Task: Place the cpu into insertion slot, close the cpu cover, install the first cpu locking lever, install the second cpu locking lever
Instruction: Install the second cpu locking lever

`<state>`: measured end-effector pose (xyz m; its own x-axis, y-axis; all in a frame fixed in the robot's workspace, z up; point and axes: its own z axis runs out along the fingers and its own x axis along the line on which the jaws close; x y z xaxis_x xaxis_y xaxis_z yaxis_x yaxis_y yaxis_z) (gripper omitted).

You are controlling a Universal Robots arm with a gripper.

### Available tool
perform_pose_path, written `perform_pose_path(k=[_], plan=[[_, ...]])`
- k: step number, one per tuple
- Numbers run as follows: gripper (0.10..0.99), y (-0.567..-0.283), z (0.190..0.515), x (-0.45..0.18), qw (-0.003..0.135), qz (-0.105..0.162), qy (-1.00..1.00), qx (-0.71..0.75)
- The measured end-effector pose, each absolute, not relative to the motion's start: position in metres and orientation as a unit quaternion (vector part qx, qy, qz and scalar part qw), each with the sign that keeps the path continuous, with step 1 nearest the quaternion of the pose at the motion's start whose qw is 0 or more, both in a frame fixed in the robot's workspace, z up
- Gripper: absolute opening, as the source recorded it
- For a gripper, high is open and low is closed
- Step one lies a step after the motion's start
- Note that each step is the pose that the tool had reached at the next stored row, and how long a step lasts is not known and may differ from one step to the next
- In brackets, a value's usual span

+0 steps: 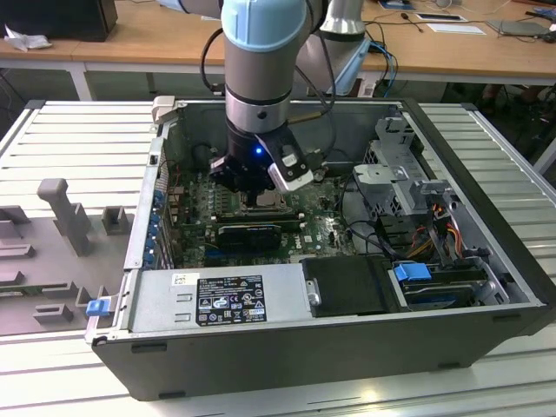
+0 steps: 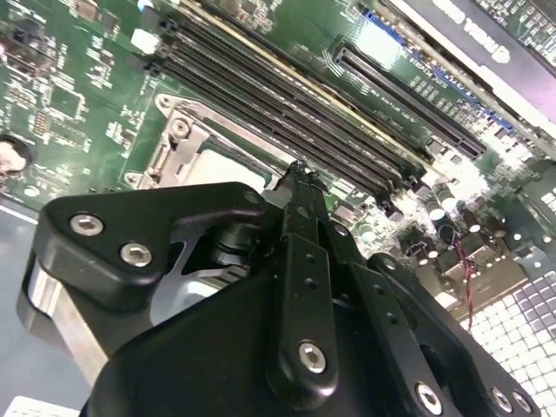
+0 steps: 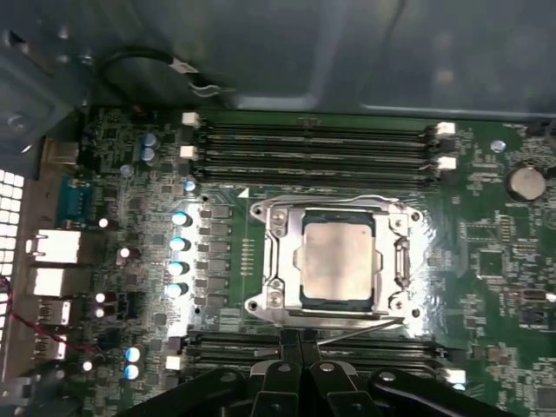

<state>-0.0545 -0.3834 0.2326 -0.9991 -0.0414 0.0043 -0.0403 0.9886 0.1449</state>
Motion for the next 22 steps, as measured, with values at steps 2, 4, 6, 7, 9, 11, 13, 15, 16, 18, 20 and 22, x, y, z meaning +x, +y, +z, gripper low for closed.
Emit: perform_pose_path(k=[2, 4, 6, 7, 9, 11, 13, 15, 16, 18, 20, 22], plan=[[0.106, -0.383, 0.229, -0.055, 0.004, -0.073, -0.997, 0.023], [0.106, -0.383, 0.224, -0.055, 0.004, -0.073, -0.997, 0.026], [0.106, -0.383, 0.222, -0.055, 0.004, -0.073, -0.997, 0.026], [0.106, -0.383, 0.222, -0.055, 0.004, -0.073, -0.997, 0.026], [0.106, -0.383, 0.222, -0.055, 0.004, -0.073, -0.997, 0.026], [0.106, -0.384, 0.222, -0.055, 0.004, -0.073, -0.997, 0.026], [0.106, -0.385, 0.222, -0.057, 0.004, -0.075, -0.997, 0.027], [0.106, -0.388, 0.222, -0.059, 0.004, -0.082, -0.996, 0.031], [0.106, -0.389, 0.222, -0.061, 0.004, -0.085, -0.996, 0.033], [0.106, -0.390, 0.221, -0.061, 0.005, -0.094, -0.995, 0.042], [0.106, -0.389, 0.220, -0.062, 0.006, -0.097, -0.994, 0.053], [0.106, -0.391, 0.217, -0.063, 0.006, -0.101, -0.993, 0.062]])
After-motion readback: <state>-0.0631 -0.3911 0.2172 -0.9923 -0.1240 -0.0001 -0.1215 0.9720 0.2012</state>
